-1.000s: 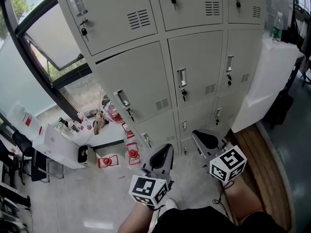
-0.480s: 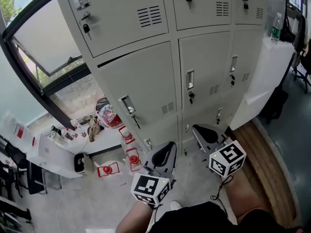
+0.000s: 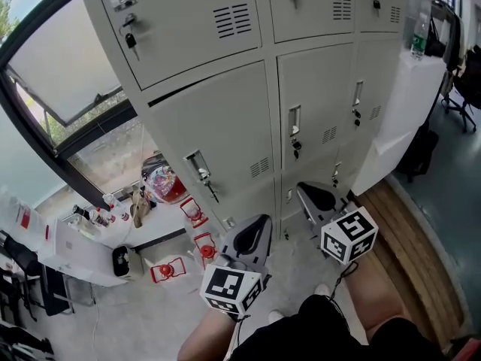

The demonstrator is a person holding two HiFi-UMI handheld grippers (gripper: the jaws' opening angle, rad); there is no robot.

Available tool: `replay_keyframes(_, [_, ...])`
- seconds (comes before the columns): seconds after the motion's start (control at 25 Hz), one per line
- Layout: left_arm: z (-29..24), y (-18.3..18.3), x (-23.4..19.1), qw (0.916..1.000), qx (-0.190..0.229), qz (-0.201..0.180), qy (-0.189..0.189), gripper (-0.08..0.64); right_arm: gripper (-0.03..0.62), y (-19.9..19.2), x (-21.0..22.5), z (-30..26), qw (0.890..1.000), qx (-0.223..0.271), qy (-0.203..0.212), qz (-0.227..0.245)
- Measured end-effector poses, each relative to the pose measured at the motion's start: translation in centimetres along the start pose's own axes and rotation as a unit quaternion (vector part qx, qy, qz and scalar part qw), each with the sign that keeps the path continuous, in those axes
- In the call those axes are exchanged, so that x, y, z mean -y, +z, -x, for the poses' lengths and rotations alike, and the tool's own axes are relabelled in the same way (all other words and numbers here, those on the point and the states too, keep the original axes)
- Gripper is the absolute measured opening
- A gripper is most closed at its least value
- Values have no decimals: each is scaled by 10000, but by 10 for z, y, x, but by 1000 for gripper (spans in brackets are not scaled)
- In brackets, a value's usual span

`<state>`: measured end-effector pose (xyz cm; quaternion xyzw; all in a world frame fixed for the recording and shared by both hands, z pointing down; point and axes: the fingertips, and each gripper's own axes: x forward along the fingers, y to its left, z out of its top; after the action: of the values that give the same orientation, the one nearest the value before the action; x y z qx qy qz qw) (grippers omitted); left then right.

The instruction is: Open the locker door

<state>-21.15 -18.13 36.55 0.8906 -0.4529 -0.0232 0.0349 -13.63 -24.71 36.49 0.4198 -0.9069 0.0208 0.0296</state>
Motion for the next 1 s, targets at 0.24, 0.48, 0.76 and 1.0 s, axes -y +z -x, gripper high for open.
replay_keyframes(0.24, [-18, 2, -5, 10000, 61, 8, -23, 20, 54, 9, 28, -18, 9997, 49, -204, 124])
replay_keyframes(0.48, [-40, -1, -11, 10000, -17, -17, 57, 20, 54, 14, 62, -47, 9998, 22, -200, 95])
replay_keyframes(0.76, [-58, -5, -24, 9997, -85, 4, 220, 20, 147, 12, 93, -85, 9995, -43, -311, 69])
replay_keyframes(1.0, [-66, -10, -36, 9993, -148, 42, 349, 20, 238, 10, 108, -113, 9981, -153, -528, 279])
